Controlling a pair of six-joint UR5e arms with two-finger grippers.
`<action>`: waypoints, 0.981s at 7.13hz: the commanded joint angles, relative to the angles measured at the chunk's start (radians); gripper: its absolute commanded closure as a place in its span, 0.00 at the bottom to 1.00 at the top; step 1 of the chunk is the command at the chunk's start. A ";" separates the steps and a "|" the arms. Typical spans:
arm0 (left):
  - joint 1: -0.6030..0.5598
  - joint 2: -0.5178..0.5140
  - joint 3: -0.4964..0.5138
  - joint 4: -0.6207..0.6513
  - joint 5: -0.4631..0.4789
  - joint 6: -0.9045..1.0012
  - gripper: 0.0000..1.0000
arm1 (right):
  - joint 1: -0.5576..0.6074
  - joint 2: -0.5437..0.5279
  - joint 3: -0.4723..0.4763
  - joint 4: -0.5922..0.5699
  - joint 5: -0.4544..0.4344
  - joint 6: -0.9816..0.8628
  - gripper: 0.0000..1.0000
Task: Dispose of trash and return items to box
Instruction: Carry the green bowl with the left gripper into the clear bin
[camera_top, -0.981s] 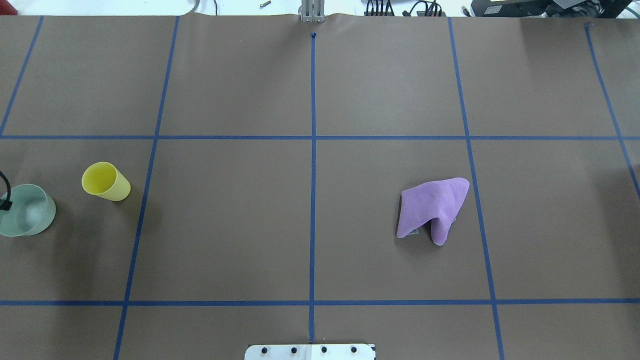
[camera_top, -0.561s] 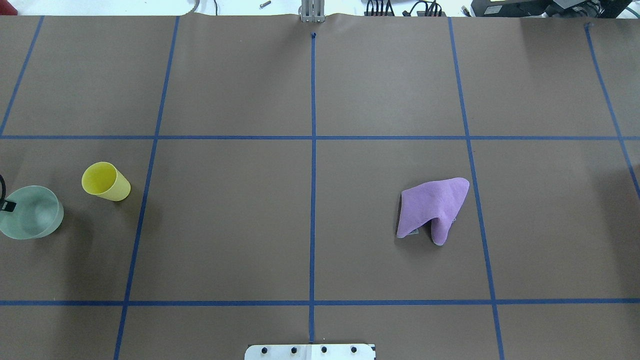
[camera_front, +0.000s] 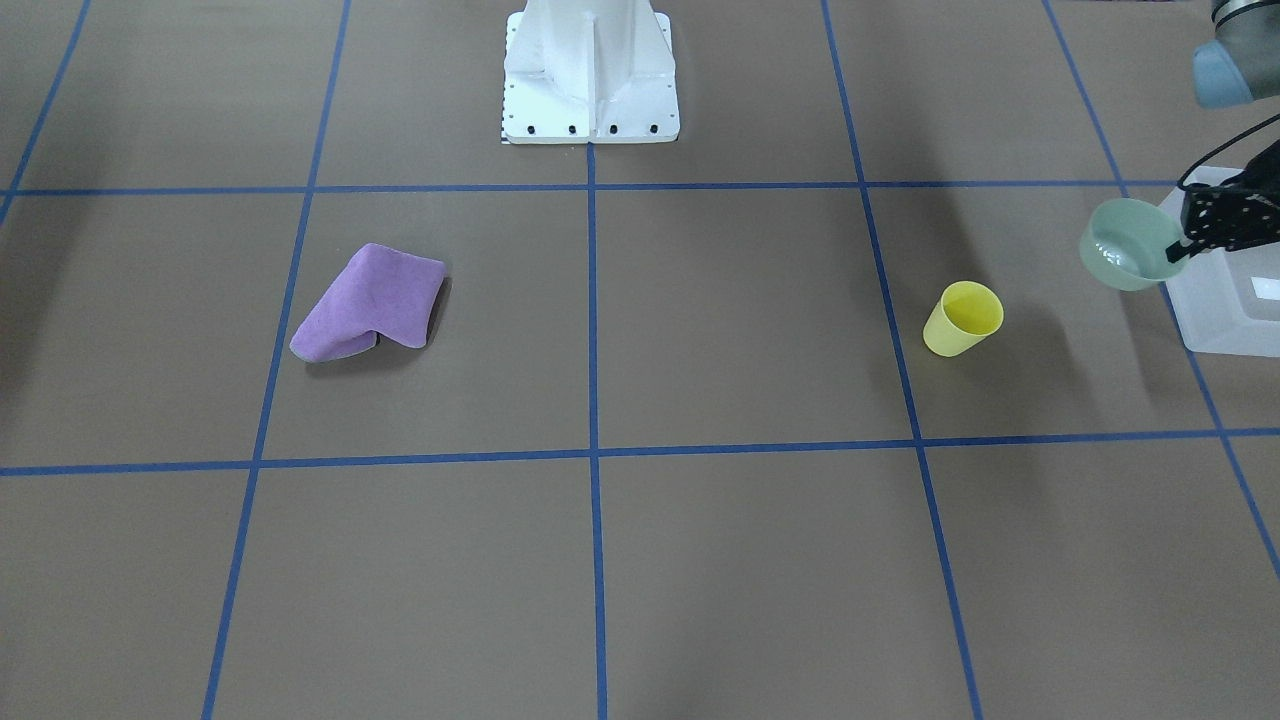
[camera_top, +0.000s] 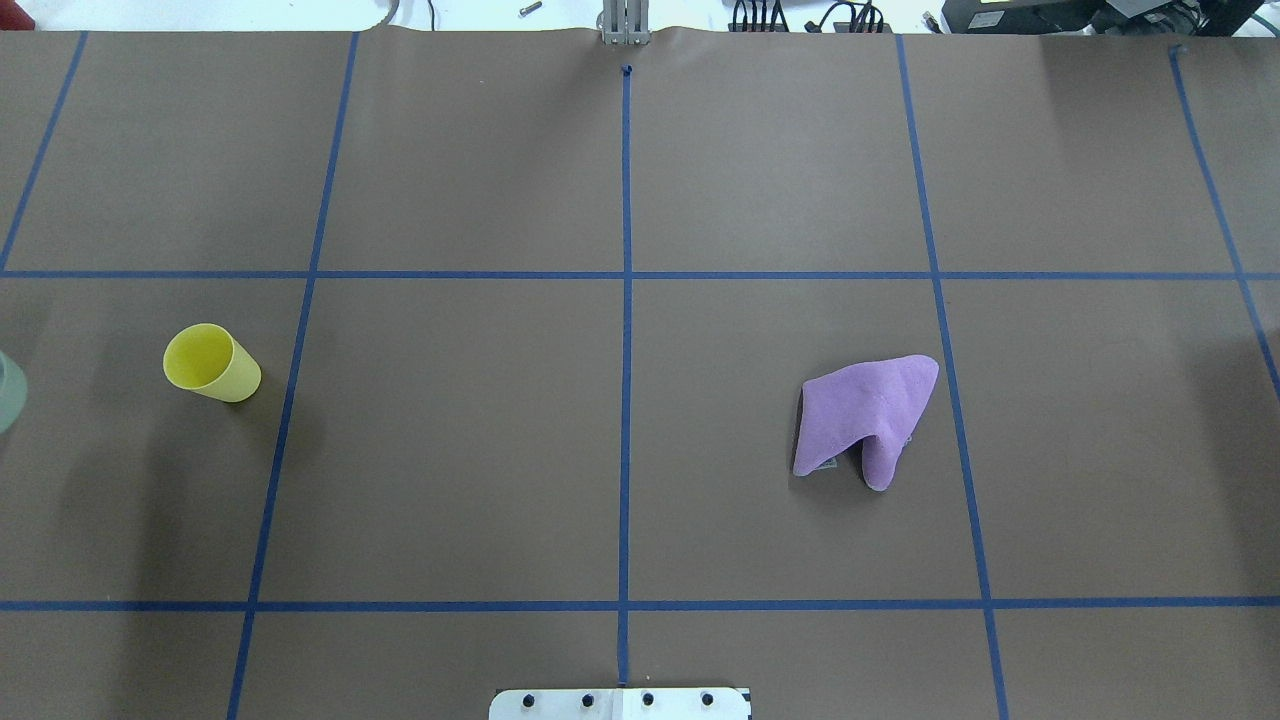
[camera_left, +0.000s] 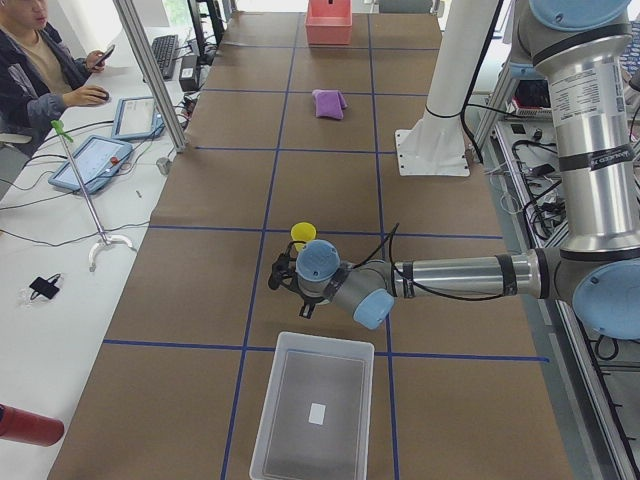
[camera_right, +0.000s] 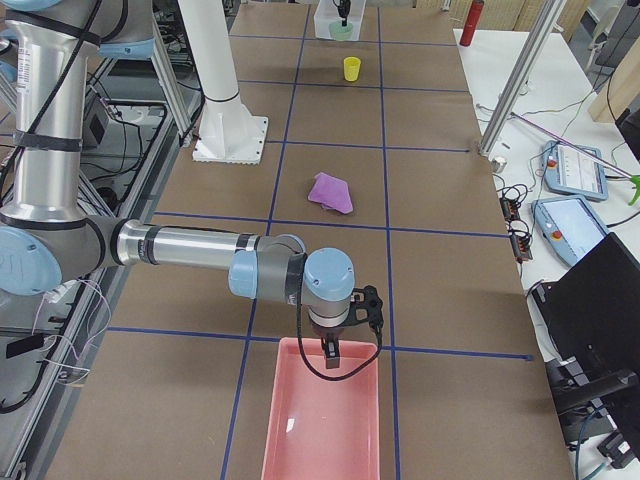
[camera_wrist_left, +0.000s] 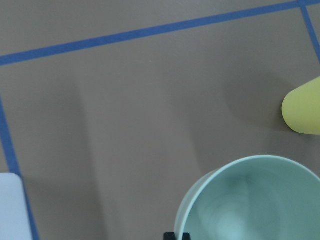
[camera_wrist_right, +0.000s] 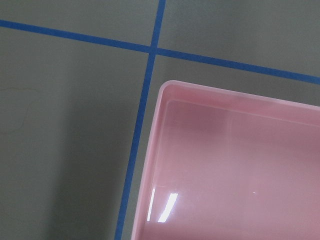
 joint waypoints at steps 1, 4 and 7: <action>-0.205 -0.061 0.005 0.338 -0.007 0.368 1.00 | -0.005 0.000 -0.004 0.014 0.000 0.004 0.00; -0.332 -0.207 0.254 0.461 0.010 0.682 1.00 | -0.019 0.000 -0.004 0.015 -0.001 0.003 0.00; -0.334 -0.162 0.455 0.272 0.010 0.726 1.00 | -0.022 0.000 -0.006 0.025 0.002 0.004 0.00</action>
